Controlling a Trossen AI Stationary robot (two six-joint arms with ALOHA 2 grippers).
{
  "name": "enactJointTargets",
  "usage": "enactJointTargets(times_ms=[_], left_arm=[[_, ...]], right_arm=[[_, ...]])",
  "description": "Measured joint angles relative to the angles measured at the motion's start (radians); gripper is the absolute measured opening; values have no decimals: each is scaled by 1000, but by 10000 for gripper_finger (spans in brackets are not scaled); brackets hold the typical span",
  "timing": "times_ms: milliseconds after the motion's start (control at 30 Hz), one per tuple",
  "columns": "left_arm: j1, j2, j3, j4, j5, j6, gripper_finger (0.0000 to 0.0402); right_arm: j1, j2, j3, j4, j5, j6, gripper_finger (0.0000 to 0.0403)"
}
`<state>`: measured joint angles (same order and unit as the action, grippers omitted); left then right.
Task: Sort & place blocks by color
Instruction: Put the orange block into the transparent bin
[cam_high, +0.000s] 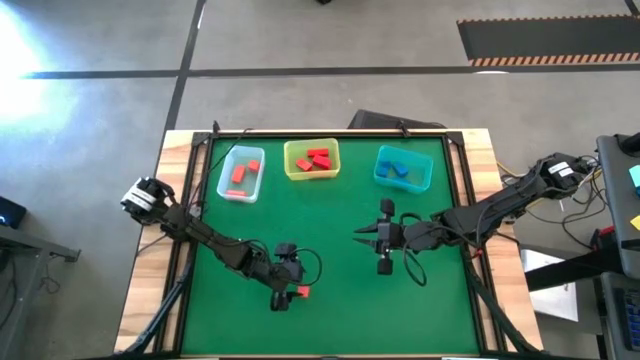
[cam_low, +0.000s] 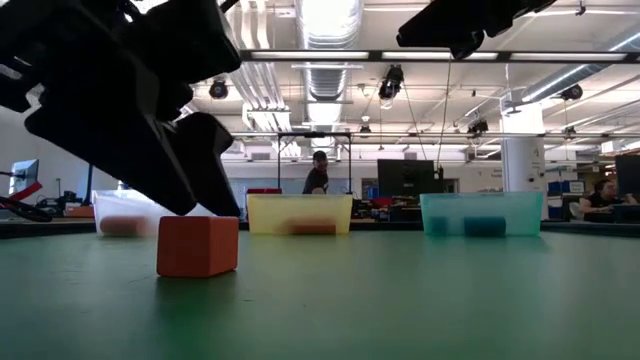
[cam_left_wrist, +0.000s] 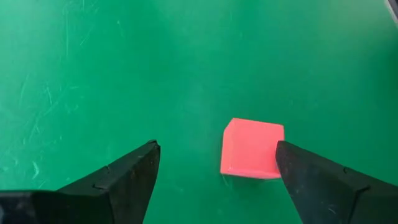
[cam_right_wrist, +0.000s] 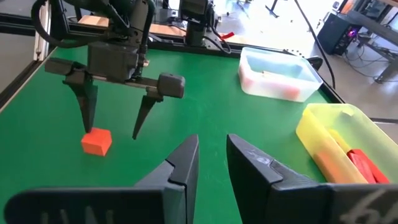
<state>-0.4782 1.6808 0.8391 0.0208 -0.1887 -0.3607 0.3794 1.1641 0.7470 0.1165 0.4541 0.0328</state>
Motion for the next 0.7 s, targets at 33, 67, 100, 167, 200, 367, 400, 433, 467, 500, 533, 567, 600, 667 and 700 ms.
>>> enactJointTargets(times_ms=[33, 67, 100, 167, 200, 367, 400, 433, 467, 500, 533, 567, 600, 667, 700], left_arm=[[0, 1, -5, 13, 2, 0, 303], [0, 1, -10, 34, 7, 0, 303], [0, 1, -17, 57, 17, 0, 303], [-2, 2, -34, 95, 25, -2, 303], [-2, 10, -40, 112, 26, -11, 303], [-2, 46, -47, 132, 30, -26, 299], [-2, 47, -46, 130, 27, -26, 295], [-2, 47, -43, 131, 17, -26, 290], [-2, 47, -40, 137, 10, -26, 285], [-2, 46, -40, 137, -1, -26, 279], [-2, 46, -41, 133, -5, -26, 272], [-2, 46, -42, 128, -7, -26, 264], [-2, 46, -43, 128, -10, -26, 255], [-2, 46, -43, 129, -11, -26, 236], [-2, 46, -43, 129, -11, -26, 225]], right_arm=[[0, 0, 0, 1, 0, -2, 74], [0, 0, -1, 1, 0, -4, 75], [0, 0, -2, 1, 0, -5, 75], [0, 0, -4, 0, 0, -5, 75], [0, 0, -5, 0, 0, -5, 75], [0, 0, -15, 0, 1, -7, 75], [0, 0, -15, -2, 2, -7, 75], [0, 0, -15, 1, 2, -7, 75], [-1, 0, -16, 2, 3, -7, 75], [-2, 0, -16, 1, 9, -7, 75], [-2, 0, -16, 1, 15, -7, 75], [-2, 0, -16, 1, 18, -7, 75], [-2, 0, -17, 1, 18, -7, 75], [-3, 0, -17, 1, 18, -9, 75], [-3, 0, -17, 1, 19, -9, 75]])
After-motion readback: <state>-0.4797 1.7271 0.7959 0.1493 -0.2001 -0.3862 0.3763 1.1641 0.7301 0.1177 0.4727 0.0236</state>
